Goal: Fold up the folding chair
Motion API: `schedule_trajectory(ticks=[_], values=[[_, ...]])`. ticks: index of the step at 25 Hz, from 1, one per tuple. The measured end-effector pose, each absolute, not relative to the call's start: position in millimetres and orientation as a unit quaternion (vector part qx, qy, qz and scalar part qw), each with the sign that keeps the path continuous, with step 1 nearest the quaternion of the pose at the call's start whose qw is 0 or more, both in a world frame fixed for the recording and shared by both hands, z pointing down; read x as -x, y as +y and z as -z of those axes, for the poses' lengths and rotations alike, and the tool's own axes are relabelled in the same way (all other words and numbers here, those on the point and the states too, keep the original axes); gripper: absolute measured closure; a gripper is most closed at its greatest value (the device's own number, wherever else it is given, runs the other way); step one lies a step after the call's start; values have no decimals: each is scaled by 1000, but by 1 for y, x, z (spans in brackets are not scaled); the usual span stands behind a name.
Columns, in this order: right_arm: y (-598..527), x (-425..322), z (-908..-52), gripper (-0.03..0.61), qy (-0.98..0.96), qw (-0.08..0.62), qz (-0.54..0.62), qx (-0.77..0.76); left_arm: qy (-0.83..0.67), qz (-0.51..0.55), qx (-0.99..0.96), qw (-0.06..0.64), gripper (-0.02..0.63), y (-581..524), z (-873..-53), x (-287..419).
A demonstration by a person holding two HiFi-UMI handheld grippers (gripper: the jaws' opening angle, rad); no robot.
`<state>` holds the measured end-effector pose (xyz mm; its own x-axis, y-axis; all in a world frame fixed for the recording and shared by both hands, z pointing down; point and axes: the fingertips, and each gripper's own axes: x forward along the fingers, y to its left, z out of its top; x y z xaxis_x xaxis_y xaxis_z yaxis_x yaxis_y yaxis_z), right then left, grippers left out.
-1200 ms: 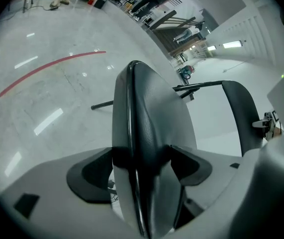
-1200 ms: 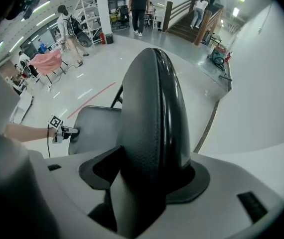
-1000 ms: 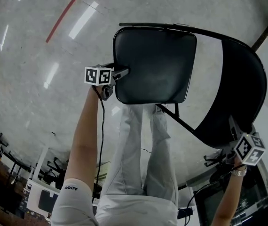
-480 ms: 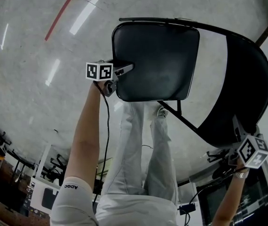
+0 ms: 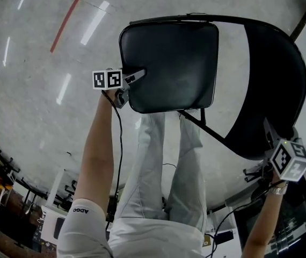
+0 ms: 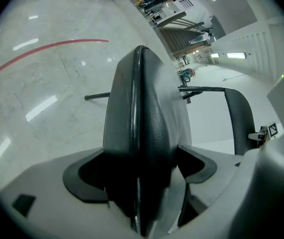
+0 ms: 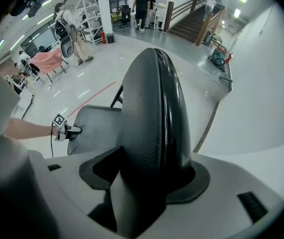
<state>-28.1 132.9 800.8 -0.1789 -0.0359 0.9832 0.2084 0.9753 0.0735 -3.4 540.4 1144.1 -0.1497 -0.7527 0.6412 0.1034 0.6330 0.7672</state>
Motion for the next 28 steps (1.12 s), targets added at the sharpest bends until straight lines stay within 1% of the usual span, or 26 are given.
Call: schedule_trajectory(ticks=[13,16,19,28], values=[[106,36,-820,307,-758,643,70,79,-679,336,-217,615,173,540,-1127,0],[73,40,-805,307,-760,641,60,86,-676,342,-226,612,178,512,-1099,6],[41,44,-786,307,-763,638,59,86,-676,346,-234,607,204,482,-1071,13],[7,45,-777,308,-763,638,46,95,-695,301,-202,622,213,446,-1039,14]])
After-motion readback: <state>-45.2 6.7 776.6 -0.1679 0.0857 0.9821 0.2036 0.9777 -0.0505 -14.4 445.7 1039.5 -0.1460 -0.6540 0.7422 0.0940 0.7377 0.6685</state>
